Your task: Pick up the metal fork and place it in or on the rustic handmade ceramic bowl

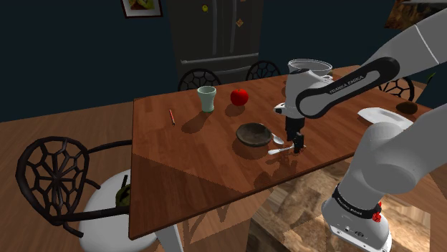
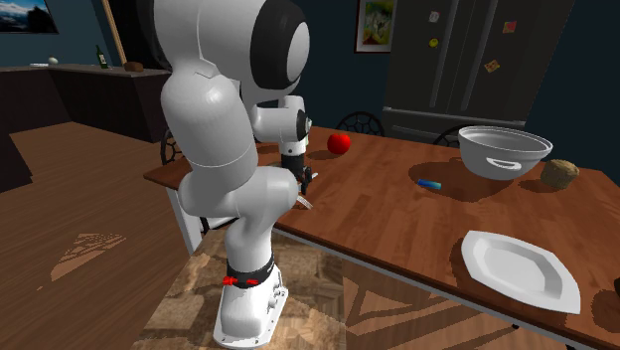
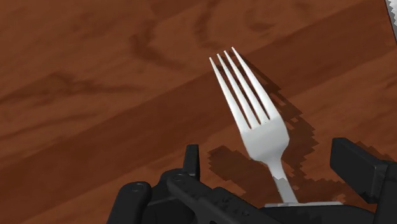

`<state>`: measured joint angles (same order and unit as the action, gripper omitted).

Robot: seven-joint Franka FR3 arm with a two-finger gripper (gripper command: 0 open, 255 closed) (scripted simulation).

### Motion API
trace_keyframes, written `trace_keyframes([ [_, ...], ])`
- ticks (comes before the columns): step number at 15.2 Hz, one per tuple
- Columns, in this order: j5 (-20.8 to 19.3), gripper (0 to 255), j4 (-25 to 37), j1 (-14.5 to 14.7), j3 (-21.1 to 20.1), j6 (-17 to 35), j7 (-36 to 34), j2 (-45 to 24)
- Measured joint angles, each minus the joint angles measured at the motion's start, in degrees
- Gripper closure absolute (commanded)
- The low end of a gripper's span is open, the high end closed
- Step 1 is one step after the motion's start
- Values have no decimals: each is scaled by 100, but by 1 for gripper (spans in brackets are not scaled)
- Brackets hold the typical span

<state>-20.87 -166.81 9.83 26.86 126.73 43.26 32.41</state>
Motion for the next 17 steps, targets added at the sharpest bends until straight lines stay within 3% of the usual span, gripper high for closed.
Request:
trace_keyframes([
  [4, -3, 0, -6, 0, 2, 13, -1, -5],
  [5, -3, 255, -6, 0, 2, 13, -1, -5],
  [17, 9, 255, 19, -16, -34, -139, 3, 120],
])
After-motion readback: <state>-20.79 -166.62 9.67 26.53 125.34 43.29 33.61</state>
